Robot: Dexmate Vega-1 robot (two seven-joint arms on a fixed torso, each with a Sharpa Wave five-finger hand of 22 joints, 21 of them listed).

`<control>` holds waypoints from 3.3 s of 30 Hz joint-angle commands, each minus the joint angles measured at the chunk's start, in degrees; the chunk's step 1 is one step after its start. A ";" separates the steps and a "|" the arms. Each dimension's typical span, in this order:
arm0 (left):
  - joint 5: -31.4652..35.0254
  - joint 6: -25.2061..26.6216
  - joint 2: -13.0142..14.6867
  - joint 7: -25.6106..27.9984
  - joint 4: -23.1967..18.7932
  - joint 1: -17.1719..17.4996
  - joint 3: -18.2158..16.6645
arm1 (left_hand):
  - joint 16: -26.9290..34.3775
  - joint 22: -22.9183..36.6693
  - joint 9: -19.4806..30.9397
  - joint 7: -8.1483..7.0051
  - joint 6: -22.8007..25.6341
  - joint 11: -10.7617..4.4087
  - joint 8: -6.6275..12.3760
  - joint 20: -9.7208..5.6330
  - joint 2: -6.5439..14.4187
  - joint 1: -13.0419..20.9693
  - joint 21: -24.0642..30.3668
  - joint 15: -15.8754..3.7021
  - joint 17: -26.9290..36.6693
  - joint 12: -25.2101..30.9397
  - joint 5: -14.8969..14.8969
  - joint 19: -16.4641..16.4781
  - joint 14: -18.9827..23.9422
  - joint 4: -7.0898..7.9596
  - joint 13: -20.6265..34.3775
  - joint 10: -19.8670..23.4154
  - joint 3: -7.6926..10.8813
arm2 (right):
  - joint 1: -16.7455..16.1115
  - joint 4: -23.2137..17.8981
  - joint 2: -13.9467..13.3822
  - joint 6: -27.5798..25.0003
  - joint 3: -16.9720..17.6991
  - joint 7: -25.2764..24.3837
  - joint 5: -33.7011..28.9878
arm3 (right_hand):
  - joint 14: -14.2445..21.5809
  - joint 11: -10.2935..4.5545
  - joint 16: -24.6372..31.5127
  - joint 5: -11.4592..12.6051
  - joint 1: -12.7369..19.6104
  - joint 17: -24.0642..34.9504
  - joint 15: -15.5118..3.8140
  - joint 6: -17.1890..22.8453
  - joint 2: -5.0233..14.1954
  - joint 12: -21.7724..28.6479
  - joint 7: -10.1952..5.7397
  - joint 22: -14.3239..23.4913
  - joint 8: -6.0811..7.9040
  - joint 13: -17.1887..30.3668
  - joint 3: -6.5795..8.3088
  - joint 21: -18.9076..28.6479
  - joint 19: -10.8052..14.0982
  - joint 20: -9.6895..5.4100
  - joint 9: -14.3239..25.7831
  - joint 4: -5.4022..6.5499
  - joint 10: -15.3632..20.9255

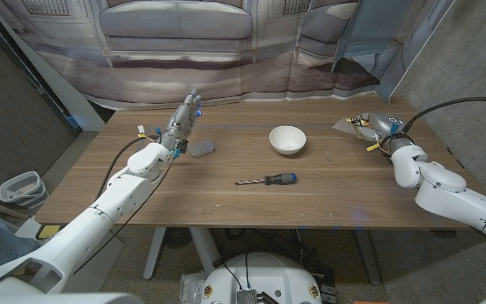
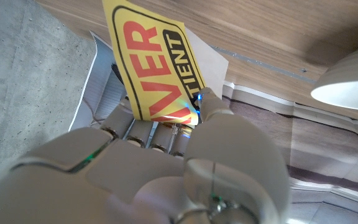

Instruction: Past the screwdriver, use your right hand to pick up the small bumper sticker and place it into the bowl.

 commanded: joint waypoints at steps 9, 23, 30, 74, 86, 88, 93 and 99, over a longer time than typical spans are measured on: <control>0.01 -0.12 0.34 0.19 -0.50 0.55 -0.27 | 0.13 0.31 0.15 0.16 0.10 0.16 -0.10 -1.09 0.24 0.30 0.00 0.13 0.25 0.15 0.52 -2.41 -1.04 0.33 0.13 0.02 -0.45 | -1.77 -1.56 0.30 2.85 2.84 -3.03 1.26 | 0.43 -0.96 -0.06 -0.09 0.91 0.19 -5.50 1.25 -0.10 0.15 0.21 0.18 -0.12 0.10 0.66 -0.23 0.29 -4.33 0.11 -0.08 0.52; -0.21 -0.51 0.93 0.86 -1.81 1.87 -1.14 | 0.13 0.31 0.15 0.16 0.14 0.18 -0.10 -1.11 0.31 0.38 0.02 0.15 0.25 0.11 0.53 -2.39 -1.06 0.33 0.13 -0.06 -0.62 | -1.24 -1.50 0.60 5.03 3.09 -3.17 0.44 | 0.40 -1.19 -0.11 -0.14 1.16 0.24 -5.60 1.57 -0.17 0.00 -0.13 0.19 -0.24 0.10 0.87 -0.31 0.20 -4.37 0.11 -0.01 0.56; -0.13 -0.90 1.12 0.88 -2.23 2.15 -1.40 | 0.12 0.31 0.15 0.15 0.11 0.22 -0.12 -1.11 0.34 0.42 0.04 0.11 0.25 0.12 0.53 -2.36 -1.09 0.33 0.14 -0.04 -0.71 | -1.26 -1.94 0.90 5.93 3.55 -3.33 0.35 | 0.42 -1.00 -0.12 -0.15 1.31 0.27 -5.43 1.76 -0.21 -0.07 -0.27 0.19 -0.29 0.10 0.99 -0.35 0.18 -4.41 0.11 0.00 0.60; -0.02 -0.64 0.87 -0.65 -1.08 0.00 -0.76 | 0.14 0.31 0.16 0.16 0.27 0.16 -0.11 -1.12 0.55 0.63 0.05 0.11 0.24 0.10 0.55 -2.38 -1.06 0.35 0.14 -0.02 -1.23 | -3.14 -5.48 2.16 11.14 5.58 -4.82 -3.65 | 0.80 -1.67 -0.07 -0.15 1.73 0.45 -5.78 2.49 -0.26 -0.32 -0.56 0.19 -0.63 0.11 1.44 -0.36 0.47 -4.57 0.13 0.26 1.02; -0.61 -0.94 0.68 -1.48 -0.25 -0.16 -0.81 | 0.13 0.31 0.16 0.22 0.26 0.26 -0.12 -1.10 0.60 0.69 0.06 0.17 0.24 0.12 0.56 -2.37 -1.09 0.35 0.14 0.05 -1.41 | -1.55 -5.32 3.51 12.43 4.76 -4.07 -5.10 | 0.80 -1.77 -0.08 -0.12 1.91 0.49 -5.82 2.60 -0.15 -0.37 -0.50 0.19 -0.72 0.11 1.61 -0.39 0.44 -4.58 0.13 0.28 1.14; -0.64 -0.96 0.79 -1.25 -0.39 0.04 -1.00 | 0.13 0.31 0.16 0.24 0.24 0.23 -0.13 -1.10 0.61 0.69 0.06 0.21 0.24 0.12 0.56 -2.37 -1.08 0.35 0.14 0.05 -1.43 | -1.28 -5.32 3.75 12.51 4.54 -3.96 -5.46 | 0.79 -1.81 -0.09 -0.12 1.92 0.49 -5.88 2.59 -0.16 -0.38 -0.52 0.19 -0.75 0.11 1.63 -0.40 0.44 -4.58 0.13 0.29 1.14; -0.78 -1.08 1.05 -1.33 -0.45 0.33 -1.26 | 0.12 0.31 0.16 0.13 0.24 0.27 -0.13 -1.10 0.64 0.72 0.06 0.18 0.24 0.09 0.56 -2.38 -1.11 0.36 0.14 -0.01 -1.51 | -0.83 -5.41 4.20 12.87 4.11 -3.52 -6.04 | 0.82 -1.80 -0.09 -0.12 1.95 0.50 -5.89 2.56 -0.17 -0.40 -0.63 0.19 -0.81 0.11 1.66 -0.40 0.47 -4.58 0.13 0.30 1.17; -0.99 -1.24 0.99 -1.33 -0.45 0.44 -1.42 | 0.12 0.32 0.16 0.14 0.29 0.23 -0.12 -1.10 0.67 0.74 0.06 0.20 0.24 0.09 0.56 -2.39 -1.11 0.36 0.14 0.00 -1.58 | -0.49 -5.71 4.51 13.51 3.80 -3.11 -6.63 | 0.86 -1.79 -0.07 -0.12 1.92 0.52 -5.73 2.57 -0.20 -0.47 -0.52 0.20 -0.88 0.11 1.67 -0.42 0.44 -4.53 0.13 0.37 1.11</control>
